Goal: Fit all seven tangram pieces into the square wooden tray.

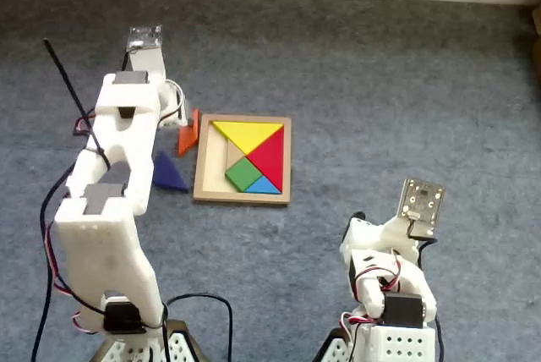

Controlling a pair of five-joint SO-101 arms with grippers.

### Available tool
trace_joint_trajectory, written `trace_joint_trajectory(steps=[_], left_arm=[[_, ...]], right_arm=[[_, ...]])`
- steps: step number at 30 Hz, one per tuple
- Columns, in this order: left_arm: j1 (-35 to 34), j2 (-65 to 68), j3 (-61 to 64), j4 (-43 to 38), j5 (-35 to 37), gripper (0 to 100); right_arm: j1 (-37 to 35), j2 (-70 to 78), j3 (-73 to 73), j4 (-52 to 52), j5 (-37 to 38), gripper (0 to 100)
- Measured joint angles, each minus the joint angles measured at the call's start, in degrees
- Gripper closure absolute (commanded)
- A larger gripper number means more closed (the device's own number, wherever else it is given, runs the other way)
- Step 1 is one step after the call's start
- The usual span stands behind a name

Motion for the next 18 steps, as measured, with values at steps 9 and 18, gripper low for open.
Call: trace_joint_trajectory(steps=[9,18], left_arm=[[0.00,11.25,-18.46,11.52,0.00,77],[0.00,12.75,-22.68,16.09,0.09,76]], right_arm=[[0.00,0.00,0.00,0.00,0.00,78.2],[0.00,0.00,0.00,0.00,0.00,78.2]])
